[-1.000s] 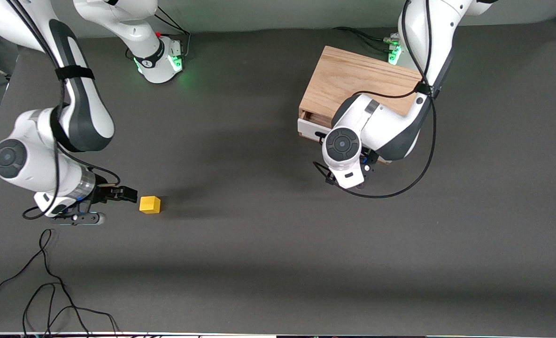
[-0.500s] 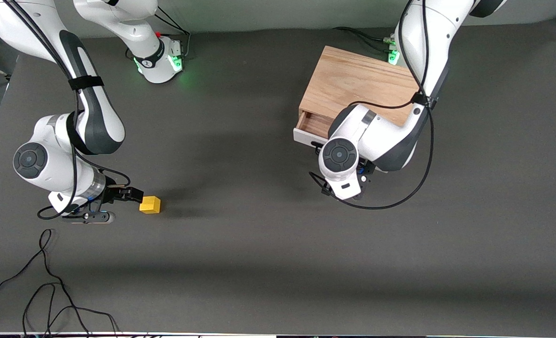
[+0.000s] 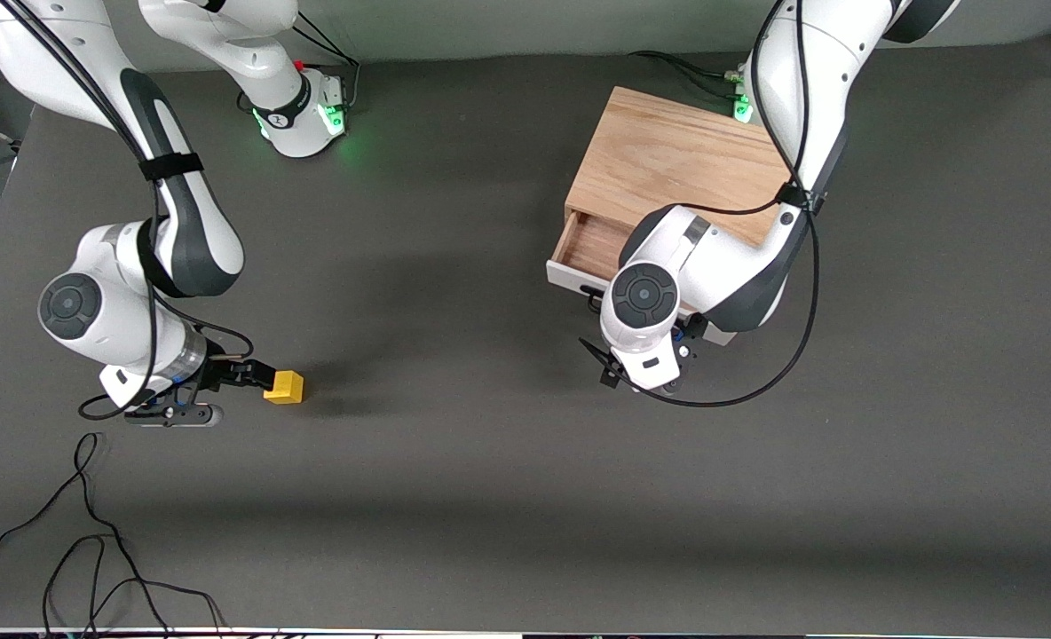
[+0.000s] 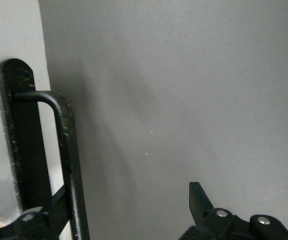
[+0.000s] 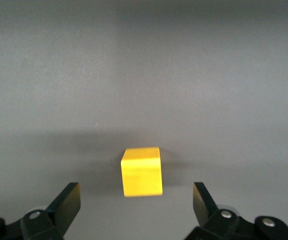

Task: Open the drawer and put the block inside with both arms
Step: 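Pull the drawer open with the left gripper while the right gripper reaches the cube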

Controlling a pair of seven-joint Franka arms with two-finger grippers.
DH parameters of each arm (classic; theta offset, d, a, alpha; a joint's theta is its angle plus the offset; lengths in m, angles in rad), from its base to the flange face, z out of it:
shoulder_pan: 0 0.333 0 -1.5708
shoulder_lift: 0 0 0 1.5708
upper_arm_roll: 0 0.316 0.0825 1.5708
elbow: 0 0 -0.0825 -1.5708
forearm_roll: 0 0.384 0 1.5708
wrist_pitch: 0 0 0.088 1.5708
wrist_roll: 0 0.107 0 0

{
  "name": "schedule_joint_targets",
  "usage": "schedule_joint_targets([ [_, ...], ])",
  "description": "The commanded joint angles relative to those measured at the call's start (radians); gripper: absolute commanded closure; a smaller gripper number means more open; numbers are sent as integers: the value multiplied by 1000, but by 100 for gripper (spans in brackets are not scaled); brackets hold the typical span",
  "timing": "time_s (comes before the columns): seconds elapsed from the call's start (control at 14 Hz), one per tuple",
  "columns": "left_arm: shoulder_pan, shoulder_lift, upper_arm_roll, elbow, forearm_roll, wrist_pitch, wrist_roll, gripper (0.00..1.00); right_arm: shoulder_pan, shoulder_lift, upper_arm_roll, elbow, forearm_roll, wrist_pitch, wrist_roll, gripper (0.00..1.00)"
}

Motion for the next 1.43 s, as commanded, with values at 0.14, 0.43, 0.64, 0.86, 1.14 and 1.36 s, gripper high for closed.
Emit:
schedule_joint_targets([
  [0.14,-9,76,4,91,28,164,-21,0,7,57,-4,-66,-18,133,18,0],
  [0.43,-8,85,5,117,32,174,-23,0,27,94,-5,-89,-18,206,18,0],
  [0.64,-9,85,27,122,32,200,-23,0,26,111,-7,-99,-16,223,17,0],
  [0.86,-9,81,27,122,32,181,-21,0,26,119,-22,-102,-18,237,17,0],
  [1.14,-6,33,27,143,34,71,-17,0,26,128,-22,-102,-18,242,17,7],
  [1.36,-1,-7,30,207,35,-23,-12,0,27,128,-22,-102,-18,242,15,13],
])
